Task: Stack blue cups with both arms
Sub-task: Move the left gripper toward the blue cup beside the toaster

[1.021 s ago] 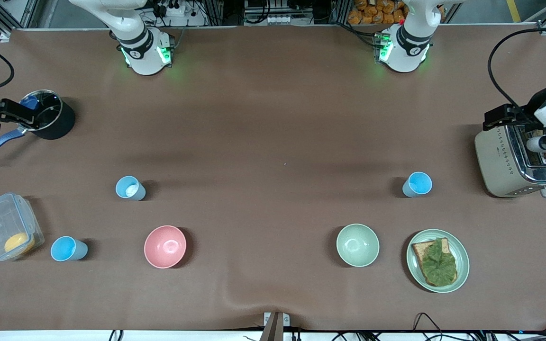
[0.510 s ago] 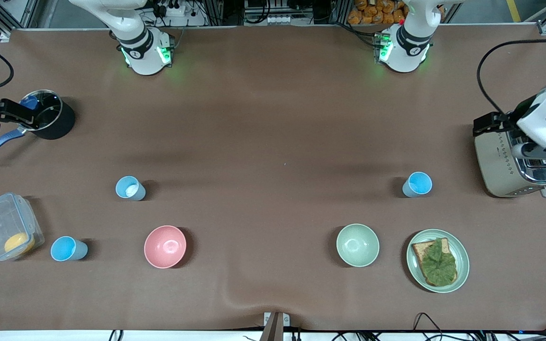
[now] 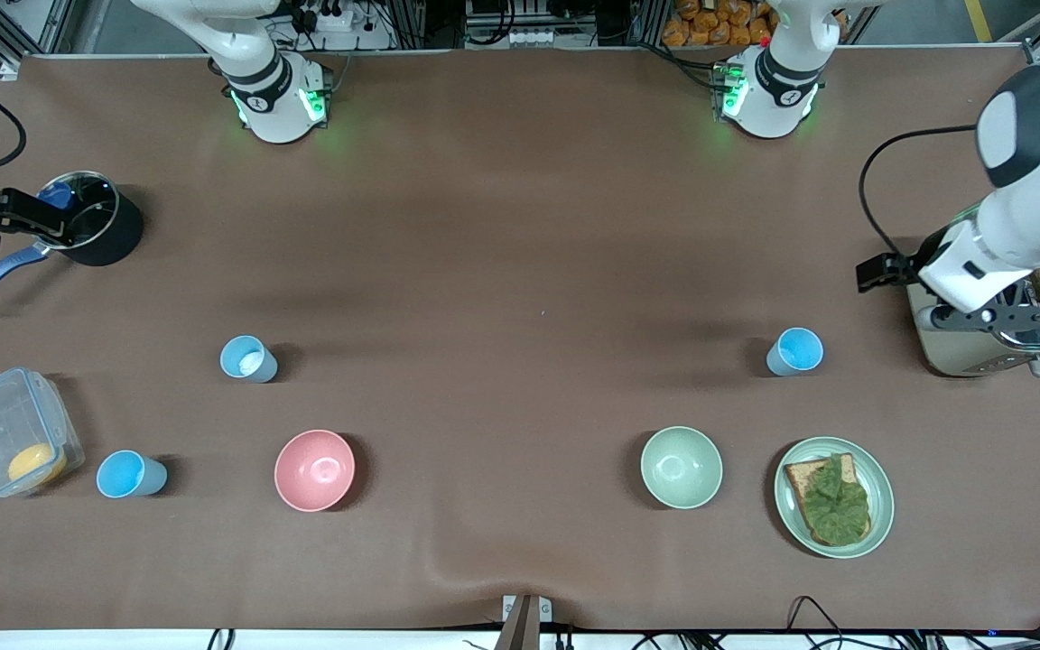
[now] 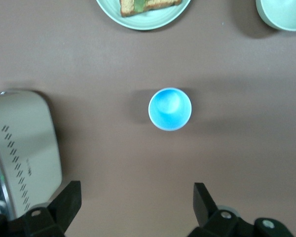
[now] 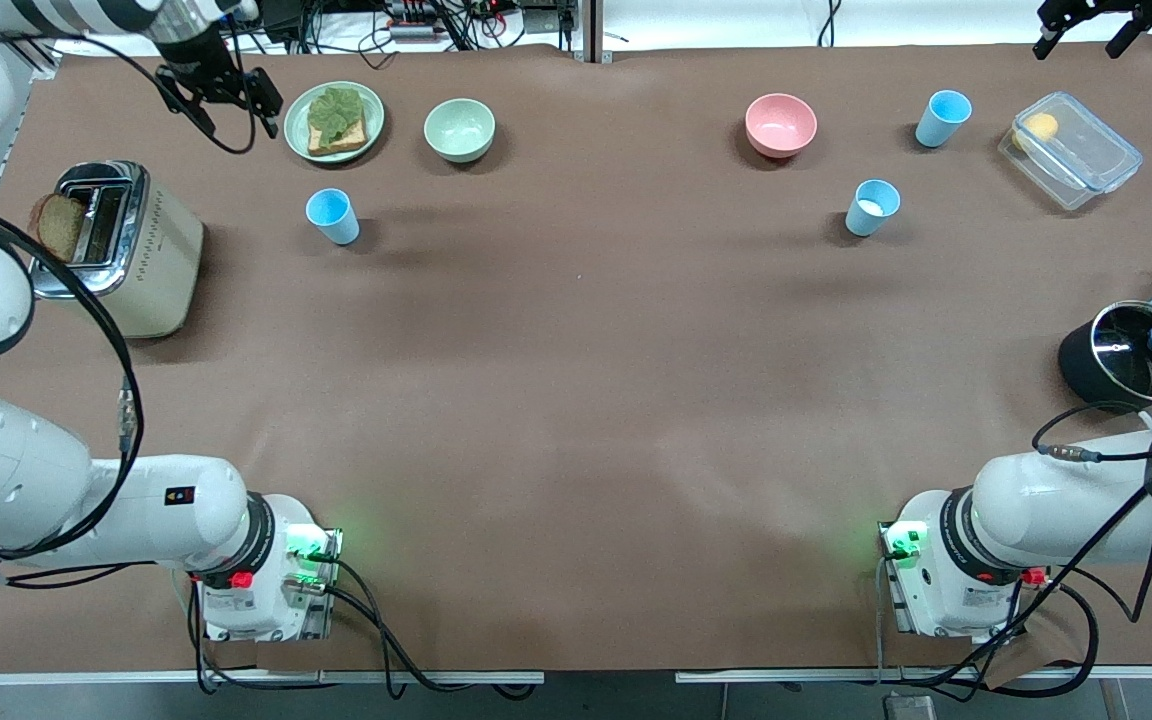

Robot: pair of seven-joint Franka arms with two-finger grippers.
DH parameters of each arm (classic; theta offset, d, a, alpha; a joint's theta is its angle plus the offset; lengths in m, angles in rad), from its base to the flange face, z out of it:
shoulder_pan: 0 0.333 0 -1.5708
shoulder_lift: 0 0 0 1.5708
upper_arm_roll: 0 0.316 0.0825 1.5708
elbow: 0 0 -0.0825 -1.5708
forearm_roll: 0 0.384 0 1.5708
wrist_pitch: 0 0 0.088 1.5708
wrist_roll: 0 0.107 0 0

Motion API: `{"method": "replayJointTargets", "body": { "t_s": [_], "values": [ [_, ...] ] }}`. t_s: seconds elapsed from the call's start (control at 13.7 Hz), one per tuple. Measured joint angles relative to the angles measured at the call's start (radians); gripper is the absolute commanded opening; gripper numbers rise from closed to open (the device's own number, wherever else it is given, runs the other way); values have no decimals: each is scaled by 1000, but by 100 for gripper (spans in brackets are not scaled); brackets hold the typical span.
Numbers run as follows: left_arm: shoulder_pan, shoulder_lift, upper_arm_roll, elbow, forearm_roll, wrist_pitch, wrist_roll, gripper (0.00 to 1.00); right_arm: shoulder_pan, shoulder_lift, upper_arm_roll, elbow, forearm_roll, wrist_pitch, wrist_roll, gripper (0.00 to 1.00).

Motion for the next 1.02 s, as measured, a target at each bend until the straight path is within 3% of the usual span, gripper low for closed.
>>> {"method": "replayJointTargets", "body": {
  "t_s": [0.29,1.02],
  "values": [
    [13,23,1,-88,0,153,0,100,0,0,0,0,0,0,0,100],
    [13,200,1,-141,0,373,0,100,0,1,0,0,0,0,0,100]
  ]
}}
